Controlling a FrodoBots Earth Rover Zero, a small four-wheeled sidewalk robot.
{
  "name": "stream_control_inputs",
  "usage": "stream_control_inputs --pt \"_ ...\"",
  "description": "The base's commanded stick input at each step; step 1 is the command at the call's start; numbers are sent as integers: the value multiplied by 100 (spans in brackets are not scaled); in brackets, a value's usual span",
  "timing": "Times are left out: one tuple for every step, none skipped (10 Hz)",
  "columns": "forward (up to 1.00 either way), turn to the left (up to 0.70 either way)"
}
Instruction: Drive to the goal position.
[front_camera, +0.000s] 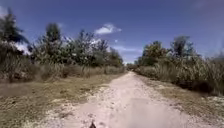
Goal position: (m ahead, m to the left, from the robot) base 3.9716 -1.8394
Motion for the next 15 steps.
stream_control_inputs --pt "70 -27" --pt "70 -27" --pt "70 -27" --pt "70 -27" --pt "70 0" --pt "70 0" --pt "70 0" --pt "70 0" --pt "70 0" --pt "70 0" --pt "70 0" --pt "70 0" --pt "70 0" --pt "70 0" --pt "70 0"
